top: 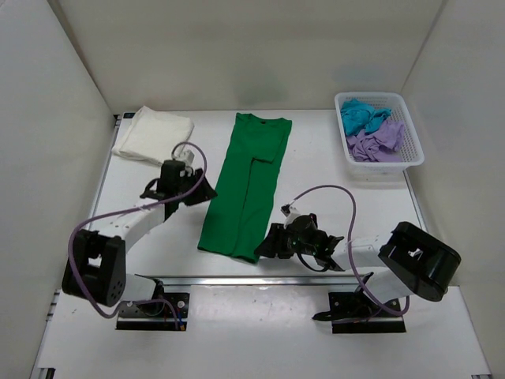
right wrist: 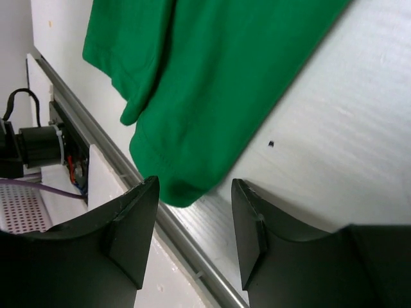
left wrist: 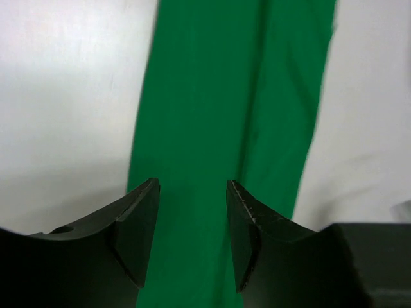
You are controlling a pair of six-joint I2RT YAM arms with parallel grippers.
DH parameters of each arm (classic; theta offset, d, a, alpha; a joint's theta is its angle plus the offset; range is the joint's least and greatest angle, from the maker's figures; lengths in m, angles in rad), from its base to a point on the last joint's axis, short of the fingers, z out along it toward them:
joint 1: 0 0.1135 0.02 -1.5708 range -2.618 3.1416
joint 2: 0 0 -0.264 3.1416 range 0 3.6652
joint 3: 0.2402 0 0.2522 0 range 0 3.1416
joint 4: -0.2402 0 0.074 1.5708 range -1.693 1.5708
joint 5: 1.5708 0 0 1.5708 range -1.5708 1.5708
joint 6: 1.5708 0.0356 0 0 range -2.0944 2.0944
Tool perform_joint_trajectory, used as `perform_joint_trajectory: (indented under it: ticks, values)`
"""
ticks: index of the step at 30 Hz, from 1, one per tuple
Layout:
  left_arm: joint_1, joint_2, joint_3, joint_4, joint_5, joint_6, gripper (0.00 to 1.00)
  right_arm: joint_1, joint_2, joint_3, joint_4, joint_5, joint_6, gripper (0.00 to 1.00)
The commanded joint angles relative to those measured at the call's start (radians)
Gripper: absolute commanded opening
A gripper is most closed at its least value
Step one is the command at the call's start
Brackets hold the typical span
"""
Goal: Fold and stack the t-shirts
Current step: Rotate the tshirt 90 degrees, then grab the bottom of the folded rectangular tshirt with both arms
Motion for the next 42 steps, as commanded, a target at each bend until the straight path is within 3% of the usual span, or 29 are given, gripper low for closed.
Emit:
perform_joint_trajectory:
  ticks: [1, 8, 12, 18, 20, 25, 29, 36, 39, 42]
  values:
    - [-0.002, -0.106, -0.154, -0.013, -0.028, 0.043, 0.57, 0.025, 0.0, -0.049, -0.031, 0.016, 0.046, 0.47]
    - [0.015, -0.32, -0.314, -0.067, -0.095, 0.023, 0.6, 0.051, 0.006, -0.001, -0.082, 0.002, 0.051, 0.44]
    - [0.036, -0.342, -0.346, -0.074, -0.074, 0.026, 0.61, 0.028, 0.039, -0.002, -0.056, -0.035, 0.066, 0.38]
    - [-0.025, -0.365, -0.418, -0.053, -0.044, 0.008, 0.62, -0.038, 0.008, -0.031, -0.056, -0.059, 0.034, 0.02]
    - [-0.028, -0.365, -0.422, -0.065, -0.032, 0.015, 0.62, -0.059, -0.039, -0.048, -0.13, -0.037, -0.001, 0.0]
    - [-0.161, -0.318, -0.402, -0.097, -0.008, 0.032, 0.63, -0.154, -0.277, -0.095, -0.353, -0.003, -0.133, 0.0]
    - [-0.18, -0.301, -0.449, -0.047, 0.104, -0.011, 0.63, -0.234, -0.43, -0.143, -0.491, -0.015, -0.176, 0.0]
    - [-0.181, -0.388, -0.553, -0.029, 0.143, -0.064, 0.63, -0.226, -0.52, -0.169, -0.533, -0.064, -0.171, 0.37]
    - [-0.221, -0.37, -0.554, -0.007, 0.138, -0.075, 0.64, -0.234, -0.501, -0.151, -0.519, -0.085, -0.178, 0.43]
    - [-0.232, -0.339, -0.56, 0.024, 0.141, -0.09, 0.62, -0.224, -0.454, -0.134, -0.476, -0.096, -0.17, 0.42]
